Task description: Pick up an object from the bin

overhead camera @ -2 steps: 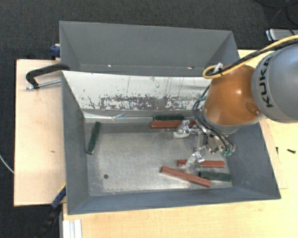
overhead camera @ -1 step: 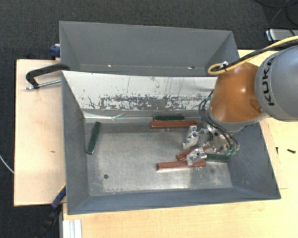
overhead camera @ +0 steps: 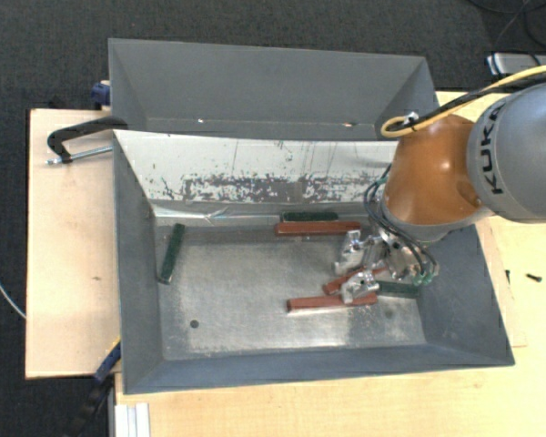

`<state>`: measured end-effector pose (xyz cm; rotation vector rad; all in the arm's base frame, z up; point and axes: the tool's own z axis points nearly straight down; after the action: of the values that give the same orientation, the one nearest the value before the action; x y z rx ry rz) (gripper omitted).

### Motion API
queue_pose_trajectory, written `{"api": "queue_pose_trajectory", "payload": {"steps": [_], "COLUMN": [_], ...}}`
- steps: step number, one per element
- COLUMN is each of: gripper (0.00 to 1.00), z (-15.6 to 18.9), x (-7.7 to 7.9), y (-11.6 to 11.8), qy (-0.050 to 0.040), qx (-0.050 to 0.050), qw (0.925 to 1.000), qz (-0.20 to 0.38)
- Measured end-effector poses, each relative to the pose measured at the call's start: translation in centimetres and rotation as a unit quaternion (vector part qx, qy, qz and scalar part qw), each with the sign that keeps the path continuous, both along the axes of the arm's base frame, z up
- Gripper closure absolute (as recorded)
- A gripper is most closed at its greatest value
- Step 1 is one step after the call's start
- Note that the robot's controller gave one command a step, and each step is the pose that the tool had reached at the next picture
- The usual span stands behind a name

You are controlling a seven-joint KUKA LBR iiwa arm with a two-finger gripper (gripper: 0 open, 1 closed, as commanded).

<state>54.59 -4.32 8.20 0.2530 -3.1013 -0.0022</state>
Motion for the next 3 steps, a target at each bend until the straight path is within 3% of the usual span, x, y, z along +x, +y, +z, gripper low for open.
{"api": "queue_pose_trajectory", "payload": {"steps": [1,2,3], "gripper": [0.0,0.0,1.0], "z": [6.5,8.1,0.6], "x": [0.9,1.0,0.5], "y": [-1.4,-1.8,0.5], "qy": [-0.0165,-0.0166,-0.0231], "qx": [0.001,0.001,-0.002], "qw": [0.9998,0.9998,0.9992], "qz": [0.006,0.007,0.034]}}
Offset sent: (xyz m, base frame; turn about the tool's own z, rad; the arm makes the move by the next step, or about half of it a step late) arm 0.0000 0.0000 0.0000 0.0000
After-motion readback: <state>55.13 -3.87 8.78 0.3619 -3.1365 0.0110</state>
